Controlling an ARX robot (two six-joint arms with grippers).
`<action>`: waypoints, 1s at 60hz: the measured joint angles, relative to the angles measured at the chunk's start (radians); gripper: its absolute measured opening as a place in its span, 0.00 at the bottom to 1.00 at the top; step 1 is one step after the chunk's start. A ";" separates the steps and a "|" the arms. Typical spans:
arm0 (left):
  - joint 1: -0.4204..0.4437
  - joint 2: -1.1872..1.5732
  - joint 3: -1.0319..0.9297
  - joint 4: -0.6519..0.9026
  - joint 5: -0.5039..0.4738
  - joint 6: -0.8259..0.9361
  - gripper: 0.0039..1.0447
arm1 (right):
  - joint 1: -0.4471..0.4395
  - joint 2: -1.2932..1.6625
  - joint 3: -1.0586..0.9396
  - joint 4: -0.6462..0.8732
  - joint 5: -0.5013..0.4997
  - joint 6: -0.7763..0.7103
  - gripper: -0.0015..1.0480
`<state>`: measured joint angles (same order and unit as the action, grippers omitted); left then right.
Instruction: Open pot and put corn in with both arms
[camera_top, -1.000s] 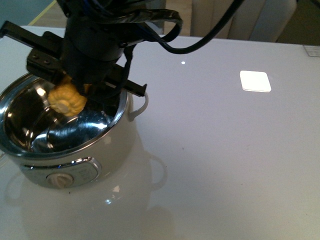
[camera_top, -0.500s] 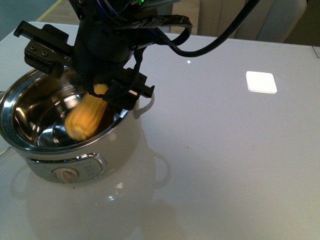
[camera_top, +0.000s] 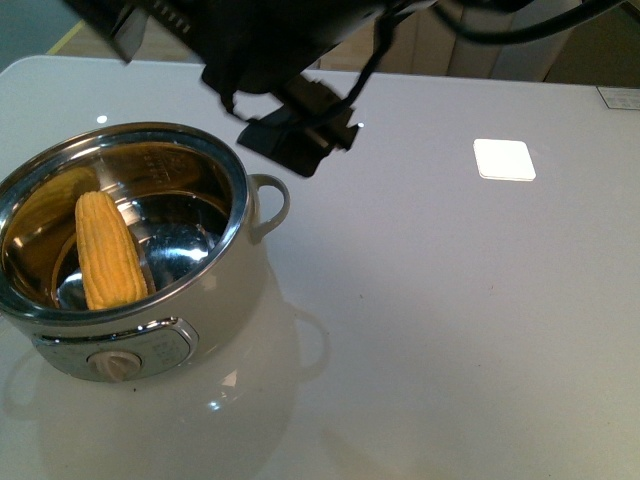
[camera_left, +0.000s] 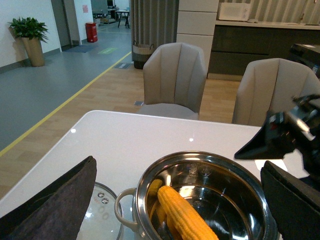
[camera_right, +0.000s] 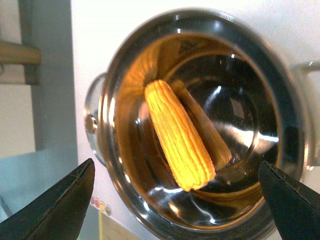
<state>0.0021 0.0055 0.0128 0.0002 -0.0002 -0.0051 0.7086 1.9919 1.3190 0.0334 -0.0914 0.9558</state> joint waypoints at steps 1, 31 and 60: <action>0.000 0.000 0.000 0.000 0.000 0.000 0.94 | -0.010 -0.023 -0.017 0.008 0.002 0.000 0.92; 0.000 0.000 0.000 0.000 0.000 0.000 0.94 | -0.430 -0.904 -0.636 -0.107 0.071 -0.277 0.92; 0.000 0.000 0.000 0.000 0.000 0.000 0.94 | -0.644 -1.371 -0.825 -0.296 0.027 -0.606 0.92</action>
<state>0.0021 0.0055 0.0128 -0.0002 -0.0002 -0.0051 0.0647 0.6209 0.4938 -0.2626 -0.0643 0.3500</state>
